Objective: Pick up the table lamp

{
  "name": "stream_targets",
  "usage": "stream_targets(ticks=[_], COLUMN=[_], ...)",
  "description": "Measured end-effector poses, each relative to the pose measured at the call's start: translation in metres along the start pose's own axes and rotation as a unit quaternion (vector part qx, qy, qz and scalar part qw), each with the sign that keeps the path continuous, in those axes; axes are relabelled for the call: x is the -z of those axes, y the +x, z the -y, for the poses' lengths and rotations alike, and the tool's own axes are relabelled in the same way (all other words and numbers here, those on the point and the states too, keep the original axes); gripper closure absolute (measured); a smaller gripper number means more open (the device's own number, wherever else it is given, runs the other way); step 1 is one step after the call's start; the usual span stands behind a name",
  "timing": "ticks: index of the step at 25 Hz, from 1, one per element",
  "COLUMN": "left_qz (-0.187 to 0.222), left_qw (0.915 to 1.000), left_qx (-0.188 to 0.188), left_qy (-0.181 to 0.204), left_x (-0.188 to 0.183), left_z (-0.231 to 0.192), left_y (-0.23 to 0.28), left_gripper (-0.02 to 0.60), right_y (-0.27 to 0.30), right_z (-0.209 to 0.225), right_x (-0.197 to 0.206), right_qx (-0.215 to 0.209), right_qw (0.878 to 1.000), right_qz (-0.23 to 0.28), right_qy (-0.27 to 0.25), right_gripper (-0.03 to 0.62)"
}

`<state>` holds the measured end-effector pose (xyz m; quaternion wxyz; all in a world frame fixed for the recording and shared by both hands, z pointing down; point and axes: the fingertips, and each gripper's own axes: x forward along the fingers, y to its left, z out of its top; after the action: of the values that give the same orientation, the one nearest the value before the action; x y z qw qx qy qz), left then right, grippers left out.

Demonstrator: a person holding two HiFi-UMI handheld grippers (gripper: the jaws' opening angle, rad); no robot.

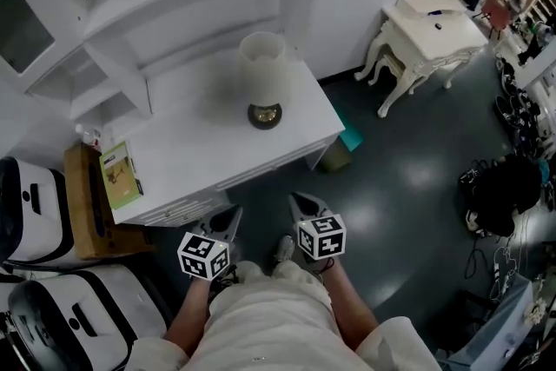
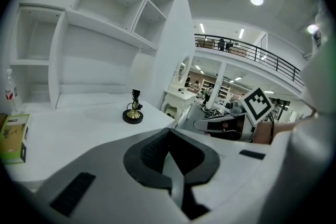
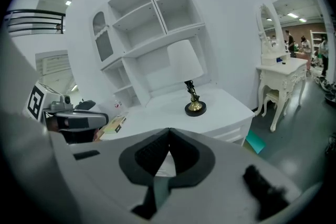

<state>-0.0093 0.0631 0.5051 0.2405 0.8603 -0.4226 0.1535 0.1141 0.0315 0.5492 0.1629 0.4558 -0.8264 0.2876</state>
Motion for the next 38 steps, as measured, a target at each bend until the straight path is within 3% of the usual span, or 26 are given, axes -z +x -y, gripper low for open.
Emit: stream_targets(ticks=[7, 14, 21, 31, 38], left_qz=[0.009, 0.011, 0.017, 0.03, 0.025], left_qw=[0.9996, 0.9984, 0.9994, 0.9991, 0.9989], left_qx=[-0.027, -0.053, -0.028, 0.024, 0.036], left_qy=[-0.003, -0.019, -0.009, 0.017, 0.014], left_x=[-0.021, -0.02, -0.048, -0.086, -0.096], left_z=[-0.008, -0.056, -0.103, -0.164, -0.191], left_y=[0.01, 0.003, 0.024, 0.047, 0.061], left_gripper=[0.572, 0.572, 0.572, 0.572, 0.572], right_y=[0.018, 0.062, 0.094, 0.14, 0.165], right_z=[0.016, 0.001, -0.009, -0.009, -0.002], right_x=[-0.014, -0.016, -0.045, -0.078, -0.094], right_qx=[-0.019, -0.03, -0.02, 0.034, 0.036], right_qw=[1.0, 0.999, 1.0, 0.999, 0.999], right_qz=[-0.01, -0.029, -0.012, -0.001, 0.028], right_qy=[-0.004, -0.009, -0.018, -0.018, -0.019], right_gripper=[0.582, 0.582, 0.582, 0.582, 0.581])
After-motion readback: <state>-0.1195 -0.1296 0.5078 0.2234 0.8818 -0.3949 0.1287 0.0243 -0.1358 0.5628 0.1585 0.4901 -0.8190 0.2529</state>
